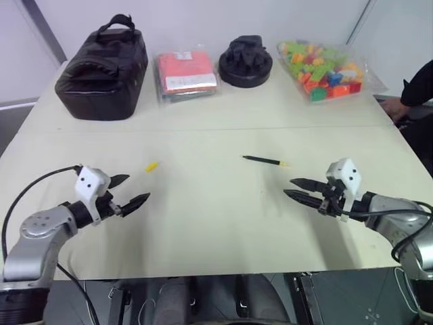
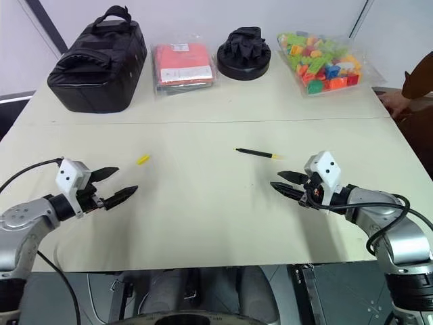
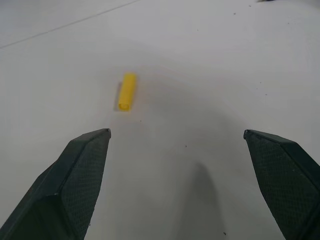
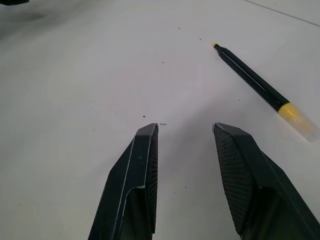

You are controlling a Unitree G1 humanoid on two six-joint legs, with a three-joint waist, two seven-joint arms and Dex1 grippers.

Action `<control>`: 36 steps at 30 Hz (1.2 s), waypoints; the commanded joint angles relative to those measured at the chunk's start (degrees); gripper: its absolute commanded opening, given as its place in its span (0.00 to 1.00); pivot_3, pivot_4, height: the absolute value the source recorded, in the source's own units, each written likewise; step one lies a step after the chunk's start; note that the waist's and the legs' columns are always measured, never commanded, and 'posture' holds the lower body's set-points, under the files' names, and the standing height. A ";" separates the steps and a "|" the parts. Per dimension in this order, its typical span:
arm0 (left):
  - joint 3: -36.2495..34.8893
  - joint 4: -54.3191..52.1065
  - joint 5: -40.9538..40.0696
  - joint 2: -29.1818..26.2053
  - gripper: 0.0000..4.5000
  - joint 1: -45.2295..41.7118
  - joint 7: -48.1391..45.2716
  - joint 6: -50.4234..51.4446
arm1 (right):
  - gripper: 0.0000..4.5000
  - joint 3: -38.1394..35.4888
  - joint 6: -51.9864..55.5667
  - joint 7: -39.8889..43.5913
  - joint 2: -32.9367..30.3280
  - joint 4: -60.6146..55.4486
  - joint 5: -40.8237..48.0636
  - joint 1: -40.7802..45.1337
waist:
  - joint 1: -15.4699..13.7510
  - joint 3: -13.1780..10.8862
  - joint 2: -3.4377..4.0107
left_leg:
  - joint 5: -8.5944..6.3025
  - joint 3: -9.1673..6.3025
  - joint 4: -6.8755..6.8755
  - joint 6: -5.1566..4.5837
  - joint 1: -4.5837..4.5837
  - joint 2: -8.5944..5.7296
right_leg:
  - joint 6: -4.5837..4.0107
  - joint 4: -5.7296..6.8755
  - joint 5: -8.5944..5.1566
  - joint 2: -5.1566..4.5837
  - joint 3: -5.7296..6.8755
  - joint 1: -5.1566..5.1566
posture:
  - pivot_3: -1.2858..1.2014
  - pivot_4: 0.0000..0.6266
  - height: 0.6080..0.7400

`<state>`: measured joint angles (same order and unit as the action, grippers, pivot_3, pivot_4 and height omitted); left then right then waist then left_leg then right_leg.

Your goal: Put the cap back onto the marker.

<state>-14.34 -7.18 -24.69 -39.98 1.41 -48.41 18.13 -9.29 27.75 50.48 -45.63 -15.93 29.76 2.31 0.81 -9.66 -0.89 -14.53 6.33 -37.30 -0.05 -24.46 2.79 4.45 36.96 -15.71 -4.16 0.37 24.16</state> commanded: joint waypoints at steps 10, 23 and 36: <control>-0.34 0.25 -0.56 1.42 0.99 -2.16 -1.34 -2.41 | 0.39 0.38 -5.57 -0.80 2.28 2.37 -4.88 0.89 | -0.09 0.00 -0.01 | 0.02 0.01 -0.08 -0.03 0.01 -0.03 | 0.03 0.02 0.01 0.08 0.06 -0.08 | 0.52 0.24 1.00; 0.47 3.58 0.58 2.29 0.99 -5.18 -1.99 -4.37 | 0.39 0.67 -9.14 -0.33 3.17 5.41 -7.18 1.58 | -0.11 0.01 -0.02 | 0.03 0.01 -0.22 -0.05 0.04 0.05 | 0.25 0.12 0.11 0.52 0.11 -0.15 | 0.52 0.24 1.00; 4.57 10.63 -0.03 -2.97 0.99 -18.57 -13.21 -3.98 | 0.39 4.56 -24.89 8.06 2.85 29.75 -14.49 15.92 | -0.06 0.00 -0.03 | 0.02 0.02 -0.60 -0.05 0.04 0.05 | 0.28 0.26 0.12 0.68 0.14 -0.25 | 0.52 0.24 1.00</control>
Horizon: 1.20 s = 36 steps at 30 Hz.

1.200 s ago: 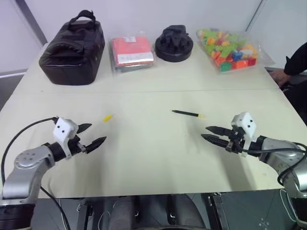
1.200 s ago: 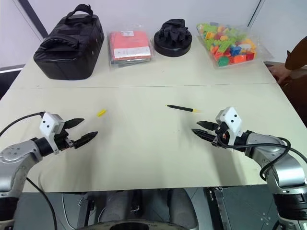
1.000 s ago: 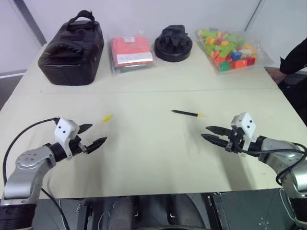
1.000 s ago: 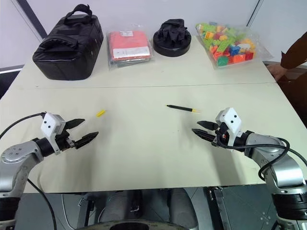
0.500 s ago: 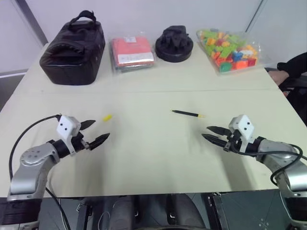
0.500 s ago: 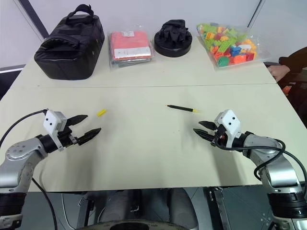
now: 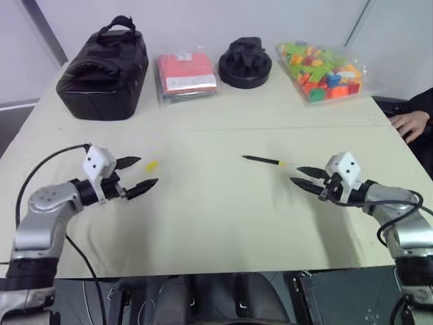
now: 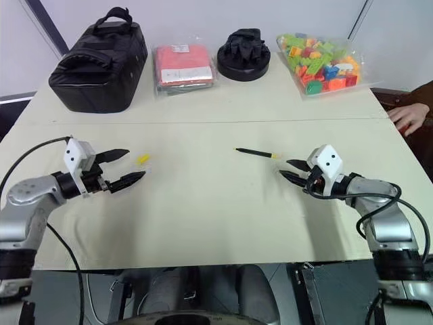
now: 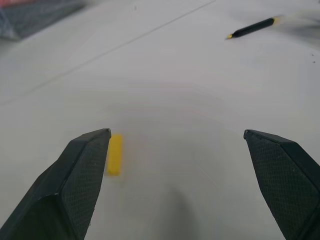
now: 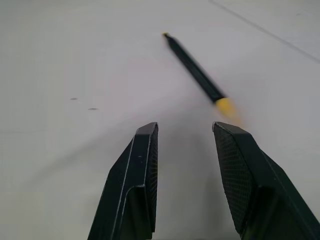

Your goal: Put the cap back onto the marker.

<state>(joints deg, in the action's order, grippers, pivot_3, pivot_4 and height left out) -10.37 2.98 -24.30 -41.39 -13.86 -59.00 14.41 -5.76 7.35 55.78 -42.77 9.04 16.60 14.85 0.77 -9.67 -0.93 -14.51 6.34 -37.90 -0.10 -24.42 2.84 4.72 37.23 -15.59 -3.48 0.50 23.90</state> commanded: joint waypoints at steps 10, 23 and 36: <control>9.42 12.15 3.88 -1.32 0.99 -19.04 -14.56 -5.96 | 0.39 9.58 -17.67 11.30 6.61 30.14 -8.40 23.83 | 0.21 -0.02 0.03 | 0.01 0.08 -0.11 0.01 -0.01 0.01 | 0.18 0.07 0.10 0.14 -0.03 0.00 | 0.52 0.24 1.00; 12.49 15.18 5.90 0.74 0.99 -23.46 -19.63 -7.48 | 0.39 14.00 -27.05 12.41 13.72 50.11 -16.43 36.97 | 0.14 -0.02 0.03 | 0.10 0.27 -0.16 0.15 -0.03 0.05 | 0.19 0.12 0.10 0.14 -0.07 0.03 | 0.52 0.24 1.00; 11.84 14.80 5.88 2.75 0.99 -22.68 -18.30 -8.12 | 0.39 13.60 -26.56 12.63 14.78 59.11 -19.46 43.67 | 0.27 -0.02 0.04 | 0.19 0.25 -0.17 0.31 -0.02 0.07 | 0.19 0.25 0.10 0.13 -0.12 0.09 | 0.52 0.24 1.00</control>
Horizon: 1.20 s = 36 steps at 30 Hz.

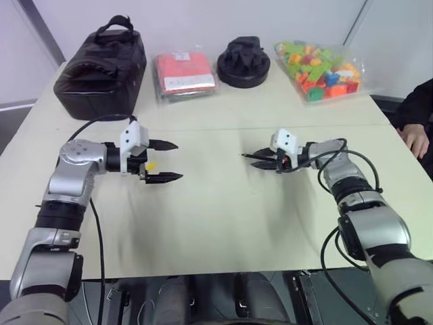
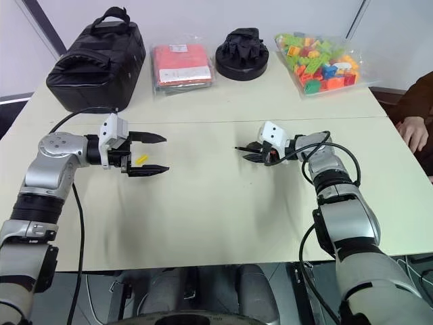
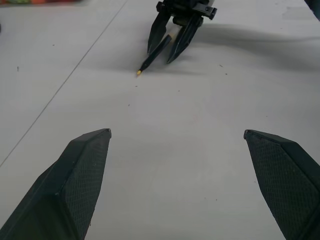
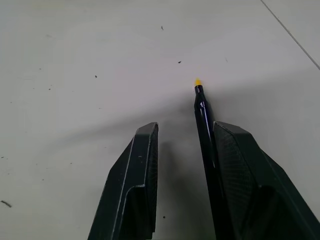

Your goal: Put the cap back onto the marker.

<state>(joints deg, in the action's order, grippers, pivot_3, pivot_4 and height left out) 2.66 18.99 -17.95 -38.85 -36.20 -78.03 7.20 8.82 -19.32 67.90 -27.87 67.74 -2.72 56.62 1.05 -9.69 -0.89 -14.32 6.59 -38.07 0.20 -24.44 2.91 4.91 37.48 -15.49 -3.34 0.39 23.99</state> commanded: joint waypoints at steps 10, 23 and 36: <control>-1.14 -2.20 -0.64 0.70 0.99 0.64 1.48 -0.89 | 0.39 -0.01 3.28 2.82 0.02 2.75 -2.45 3.04 | 0.07 0.00 0.00 | 0.00 0.00 0.00 0.01 0.00 0.00 | 0.00 0.02 0.00 0.00 -0.01 0.02 | 0.52 0.24 1.00; -1.05 -3.03 -0.63 1.09 1.00 1.62 2.23 -1.00 | 0.09 -1.03 5.32 2.69 1.72 3.91 -3.12 4.06 | 0.15 0.00 0.01 | 0.01 -0.01 0.00 0.01 0.01 0.01 | 0.00 0.03 0.00 0.00 -0.01 0.02 | 0.52 0.24 1.00; -5.58 -0.50 -1.08 -0.46 1.00 3.58 6.54 -0.87 | 0.01 -3.83 5.42 3.19 3.02 -2.29 0.25 5.39 | 0.63 -0.01 0.02 | 0.02 -0.01 0.00 0.04 0.01 0.03 | 0.00 0.12 0.00 0.01 -0.03 0.08 | 0.52 0.24 1.00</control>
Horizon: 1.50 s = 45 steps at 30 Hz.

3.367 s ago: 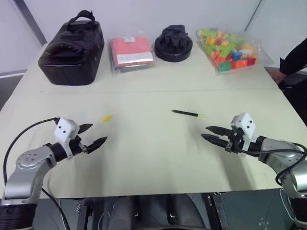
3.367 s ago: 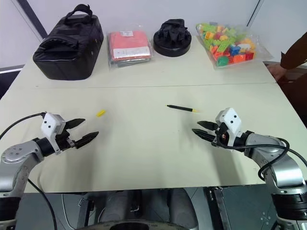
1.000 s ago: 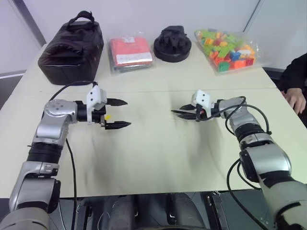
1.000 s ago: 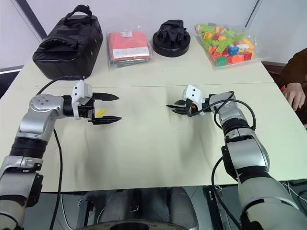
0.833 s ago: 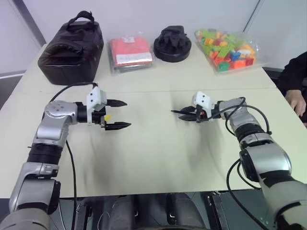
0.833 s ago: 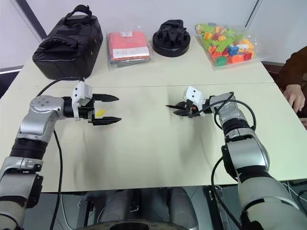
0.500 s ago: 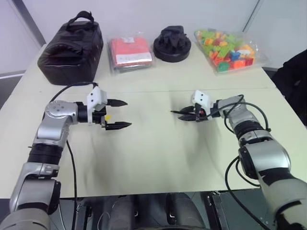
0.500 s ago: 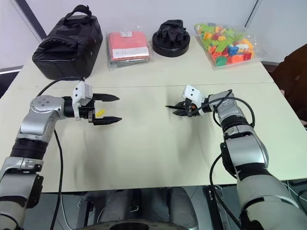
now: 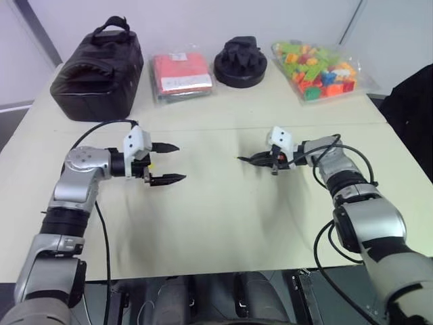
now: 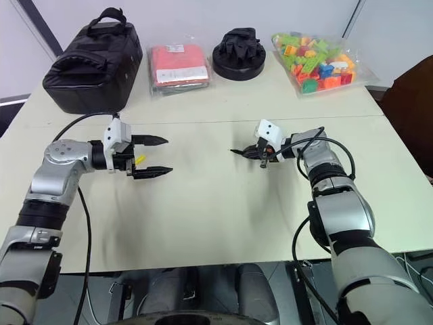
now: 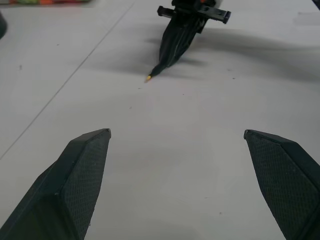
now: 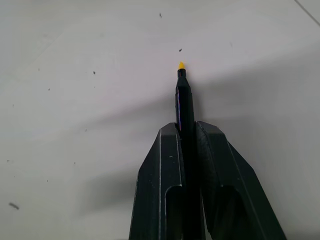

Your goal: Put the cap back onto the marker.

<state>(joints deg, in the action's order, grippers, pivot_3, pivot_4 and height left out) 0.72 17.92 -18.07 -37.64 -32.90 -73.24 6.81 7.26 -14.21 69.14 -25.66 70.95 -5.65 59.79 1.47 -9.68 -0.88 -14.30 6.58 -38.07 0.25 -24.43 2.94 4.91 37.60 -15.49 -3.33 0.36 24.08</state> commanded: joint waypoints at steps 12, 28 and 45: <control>-9.61 4.07 -0.31 -7.55 1.00 5.27 6.48 -0.30 | 0.01 -0.16 28.24 5.82 -0.49 -52.56 12.28 -12.01 | 0.18 -0.01 0.02 | -0.15 0.02 -0.02 -0.25 -0.06 -0.01 | -0.02 0.28 -0.01 -0.29 0.00 0.17 | 0.52 0.24 1.00; -8.00 15.26 3.03 -0.87 1.00 3.68 11.04 -4.61 | 0.01 0.99 32.95 0.93 -1.61 -61.32 14.90 -16.08 | -0.58 -0.01 0.01 | -0.16 0.03 -0.09 -0.27 -0.05 -0.07 | -0.02 0.39 -0.02 -0.18 0.01 0.24 | 0.52 0.24 1.00; -5.27 22.68 8.54 0.12 1.00 1.91 12.72 -10.29 | 0.01 0.77 32.69 -1.98 -2.45 -62.61 16.82 -16.79 | -0.57 0.00 -0.01 | -0.16 0.03 -0.09 -0.28 -0.05 -0.06 | -0.02 0.39 -0.01 -0.19 0.01 0.24 | 0.52 0.24 1.00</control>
<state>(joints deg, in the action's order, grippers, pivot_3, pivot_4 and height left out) -5.10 40.81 -10.42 -36.87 -30.63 -60.43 -2.83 8.79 19.15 67.61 -27.92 10.83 9.96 42.65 0.90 -9.69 -0.89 -14.46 6.61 -38.16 -0.03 -24.48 2.88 4.89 37.99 -15.50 -3.52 0.37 24.32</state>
